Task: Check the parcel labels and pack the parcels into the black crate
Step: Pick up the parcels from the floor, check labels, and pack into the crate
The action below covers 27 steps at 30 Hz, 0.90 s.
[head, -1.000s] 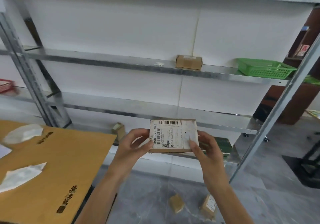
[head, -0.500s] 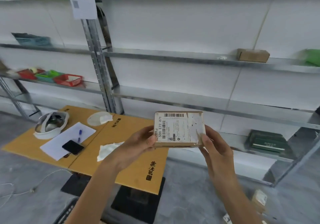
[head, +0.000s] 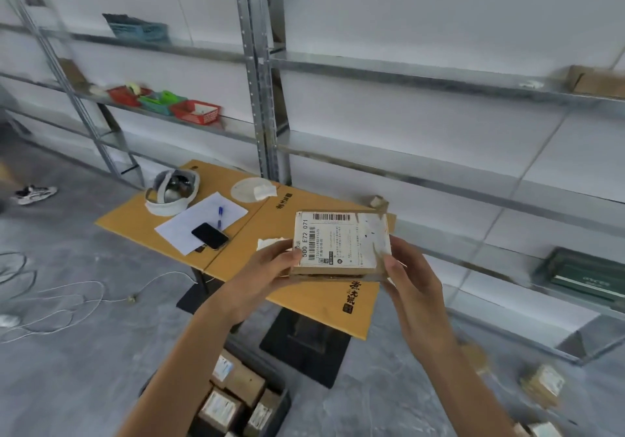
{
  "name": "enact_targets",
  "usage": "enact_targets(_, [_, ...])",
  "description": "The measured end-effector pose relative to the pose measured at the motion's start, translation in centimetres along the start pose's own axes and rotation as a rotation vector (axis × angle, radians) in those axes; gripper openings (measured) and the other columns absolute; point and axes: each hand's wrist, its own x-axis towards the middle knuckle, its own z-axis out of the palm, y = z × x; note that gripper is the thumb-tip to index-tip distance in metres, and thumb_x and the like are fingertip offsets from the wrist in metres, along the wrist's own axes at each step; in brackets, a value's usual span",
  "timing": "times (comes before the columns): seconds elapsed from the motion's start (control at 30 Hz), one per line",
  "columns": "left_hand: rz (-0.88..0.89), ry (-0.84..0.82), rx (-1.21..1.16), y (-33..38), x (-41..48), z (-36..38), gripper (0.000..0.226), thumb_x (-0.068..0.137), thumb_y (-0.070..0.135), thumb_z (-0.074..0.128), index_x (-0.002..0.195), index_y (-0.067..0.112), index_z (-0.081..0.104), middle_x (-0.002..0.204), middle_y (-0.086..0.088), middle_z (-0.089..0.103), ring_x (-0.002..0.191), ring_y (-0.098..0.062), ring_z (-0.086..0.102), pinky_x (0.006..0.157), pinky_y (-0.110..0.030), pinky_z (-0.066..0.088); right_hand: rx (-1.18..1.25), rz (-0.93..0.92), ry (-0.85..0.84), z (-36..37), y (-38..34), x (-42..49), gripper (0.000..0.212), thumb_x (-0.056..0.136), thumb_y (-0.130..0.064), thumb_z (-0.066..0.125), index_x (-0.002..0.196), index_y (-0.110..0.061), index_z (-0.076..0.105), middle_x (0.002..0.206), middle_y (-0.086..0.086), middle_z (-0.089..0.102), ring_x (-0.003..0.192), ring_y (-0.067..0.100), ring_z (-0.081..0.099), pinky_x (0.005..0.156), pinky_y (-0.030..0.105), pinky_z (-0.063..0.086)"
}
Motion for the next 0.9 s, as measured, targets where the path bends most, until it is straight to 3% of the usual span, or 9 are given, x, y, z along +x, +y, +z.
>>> enact_targets(0.13, [-0.004, -0.008, -0.034, -1.3, -1.2, -3.5, 0.053, 0.080, 0.033, 0.060, 0.128, 0.012, 0.050, 0.120, -0.006, 0.066, 0.112, -0.021, 0.062, 0.096, -0.032, 0.050, -0.041, 0.160, -0.036, 2.8, 1.7, -0.7, 0.058, 0.067, -0.054, 0.064, 0.122, -0.040, 0.053, 0.118, -0.004, 0.064, 0.114, 0.015, 0.059, 0.096, 0.040, 0.048])
enact_targets(0.2, [-0.014, -0.007, -0.043, -1.9, -1.6, -5.6, 0.052, 0.080, 0.033, 0.059, 0.128, 0.014, 0.051, 0.120, -0.006, 0.065, 0.113, -0.022, 0.061, 0.097, -0.033, 0.050, -0.063, 0.253, -0.069, 4.7, 2.9, -1.0, 0.063, 0.065, -0.062, 0.061, 0.124, -0.044, 0.050, 0.118, -0.008, 0.064, 0.116, 0.013, 0.057, 0.101, 0.043, 0.044])
enact_targets(0.37, [-0.070, -0.020, -0.022, -3.5, -2.3, -13.1, 0.052, 0.079, 0.036, 0.058, 0.127, 0.016, 0.052, 0.118, -0.004, 0.067, 0.111, -0.020, 0.063, 0.094, -0.034, 0.052, -0.095, 0.351, -0.090, 10.8, 6.3, -1.2, 0.054, 0.075, -0.058, 0.054, 0.125, -0.039, 0.048, 0.117, -0.006, 0.065, 0.110, 0.016, 0.062, 0.100, 0.044, 0.047])
enact_targets(0.47, [-0.120, -0.055, -0.027, -4.4, -2.5, -19.1, 0.050, 0.079, 0.037, 0.059, 0.124, 0.016, 0.054, 0.118, -0.005, 0.067, 0.109, -0.020, 0.064, 0.089, -0.030, 0.054, -0.067, 0.397, -0.048, 16.0, 9.6, -1.2, 0.038, 0.087, -0.051, 0.051, 0.122, -0.036, 0.051, 0.120, 0.000, 0.063, 0.111, 0.019, 0.062, 0.097, 0.040, 0.049])
enact_targets(0.67, [-0.305, -0.106, 0.081, -6.9, -0.9, -30.8, 0.023, 0.094, 0.030, 0.049, 0.113, 0.021, 0.059, 0.111, -0.001, 0.070, 0.105, -0.017, 0.066, 0.093, -0.033, 0.051, 0.050, 0.568, 0.147, 26.8, 17.3, -1.0, 0.028, 0.093, -0.045, 0.050, 0.118, -0.034, 0.054, 0.121, 0.009, 0.060, 0.111, 0.022, 0.061, 0.100, 0.043, 0.046])
enact_targets(0.9, [-0.435, -0.211, 0.242, -10.6, 2.1, -37.1, 0.022, 0.095, 0.040, 0.046, 0.111, 0.032, 0.060, 0.116, 0.003, 0.067, 0.112, -0.011, 0.059, 0.100, -0.034, 0.044, 0.013, 0.651, 0.305, 32.4, 23.0, -1.6, 0.042, 0.092, -0.043, 0.052, 0.131, -0.029, 0.047, 0.117, 0.001, 0.061, 0.107, 0.015, 0.059, 0.095, 0.042, 0.050])
